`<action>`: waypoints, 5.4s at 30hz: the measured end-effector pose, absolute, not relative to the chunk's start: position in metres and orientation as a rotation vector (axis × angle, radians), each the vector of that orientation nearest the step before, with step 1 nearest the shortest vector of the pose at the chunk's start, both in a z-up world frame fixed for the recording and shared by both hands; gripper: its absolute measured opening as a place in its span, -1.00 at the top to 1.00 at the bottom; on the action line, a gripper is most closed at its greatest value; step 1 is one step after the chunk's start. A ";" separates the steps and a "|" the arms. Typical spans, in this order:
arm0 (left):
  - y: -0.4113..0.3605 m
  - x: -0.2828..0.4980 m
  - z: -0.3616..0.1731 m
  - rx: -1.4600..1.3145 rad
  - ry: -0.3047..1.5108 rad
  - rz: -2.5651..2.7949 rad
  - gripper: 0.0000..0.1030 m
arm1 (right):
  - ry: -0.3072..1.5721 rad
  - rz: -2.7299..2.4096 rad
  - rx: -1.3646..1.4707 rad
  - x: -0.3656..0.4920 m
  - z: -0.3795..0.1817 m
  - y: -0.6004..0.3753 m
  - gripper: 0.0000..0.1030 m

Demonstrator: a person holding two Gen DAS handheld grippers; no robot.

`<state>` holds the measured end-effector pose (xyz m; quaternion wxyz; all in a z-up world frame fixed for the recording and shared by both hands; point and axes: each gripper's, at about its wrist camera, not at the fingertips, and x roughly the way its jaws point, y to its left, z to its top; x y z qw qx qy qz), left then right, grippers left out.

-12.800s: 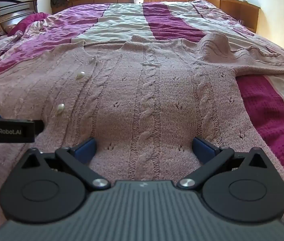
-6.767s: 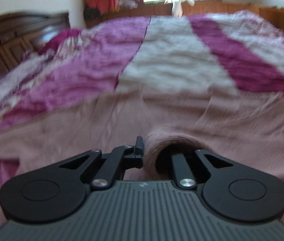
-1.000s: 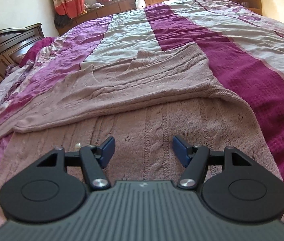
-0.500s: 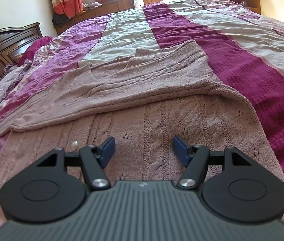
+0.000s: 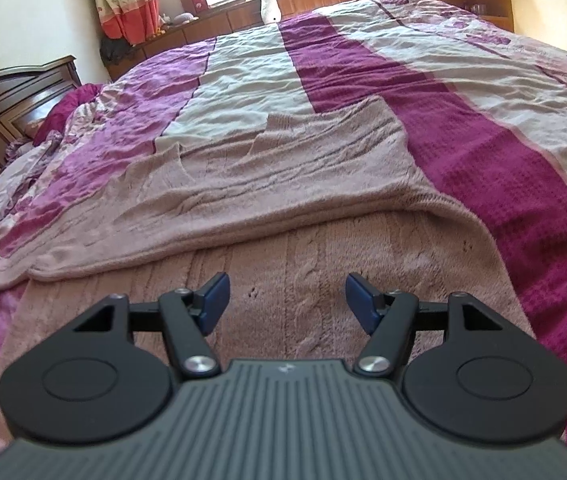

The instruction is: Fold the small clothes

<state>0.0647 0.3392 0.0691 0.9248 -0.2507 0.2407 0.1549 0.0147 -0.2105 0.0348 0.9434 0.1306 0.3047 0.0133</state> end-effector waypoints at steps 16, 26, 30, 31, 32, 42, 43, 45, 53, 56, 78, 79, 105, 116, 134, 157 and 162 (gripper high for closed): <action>0.205 0.073 0.172 -0.438 0.356 -0.025 0.84 | 0.589 -0.001 0.306 0.008 0.040 -0.228 -0.28; 0.085 0.087 0.178 -0.329 0.405 -0.199 0.84 | 0.558 -0.016 0.329 0.004 0.043 -0.240 -0.28; 0.042 0.088 0.157 -0.292 0.464 -0.260 0.84 | 0.553 -0.025 0.351 0.003 0.041 -0.246 -0.28; 0.030 0.088 0.149 -0.275 0.483 -0.272 0.84 | 0.555 -0.027 0.357 0.003 0.040 -0.247 -0.28; 0.023 0.088 0.140 -0.261 0.501 -0.282 0.84 | 0.560 -0.027 0.362 0.003 0.038 -0.248 -0.28; -0.017 0.090 0.059 -0.168 0.740 -0.363 0.80 | 0.572 -0.015 0.385 0.003 0.034 -0.252 -0.28; -0.016 0.090 0.055 -0.163 0.759 -0.360 0.71 | 0.573 -0.013 0.387 0.003 0.034 -0.252 -0.28; -0.013 0.087 0.051 -0.156 0.784 -0.348 0.44 | 0.577 -0.002 0.394 0.004 0.035 -0.251 -0.28; 0.017 0.058 0.061 -0.130 0.782 -0.278 -0.20 | 0.567 0.086 0.402 0.014 0.053 -0.238 -0.29; 0.032 0.046 0.068 -0.123 0.778 -0.261 -0.25 | 0.574 0.143 0.422 0.024 0.061 -0.230 -0.30; 0.117 0.044 0.053 -0.083 0.784 0.098 -0.32 | 0.810 0.337 0.444 0.131 0.052 -0.142 -0.27; 0.118 0.048 0.053 -0.090 0.779 0.102 -0.32 | 0.821 0.333 0.444 0.133 0.051 -0.141 -0.25; 0.128 0.066 0.031 -0.118 0.774 0.143 -0.42 | 0.801 0.233 0.241 0.173 0.043 -0.156 0.71; 0.128 0.066 0.033 -0.110 0.782 0.150 -0.49 | 0.661 0.321 0.100 0.134 0.091 -0.129 0.08; 0.131 0.062 0.031 -0.125 0.778 0.146 -0.53 | 0.706 0.435 -0.031 0.136 0.050 -0.046 0.70; 0.131 0.064 0.028 -0.120 0.783 0.156 -0.59 | 0.574 -0.150 0.376 0.100 0.038 -0.276 0.76; 0.133 0.062 0.026 -0.098 0.774 0.124 -0.60 | 0.507 -0.164 0.455 0.080 0.025 -0.279 0.74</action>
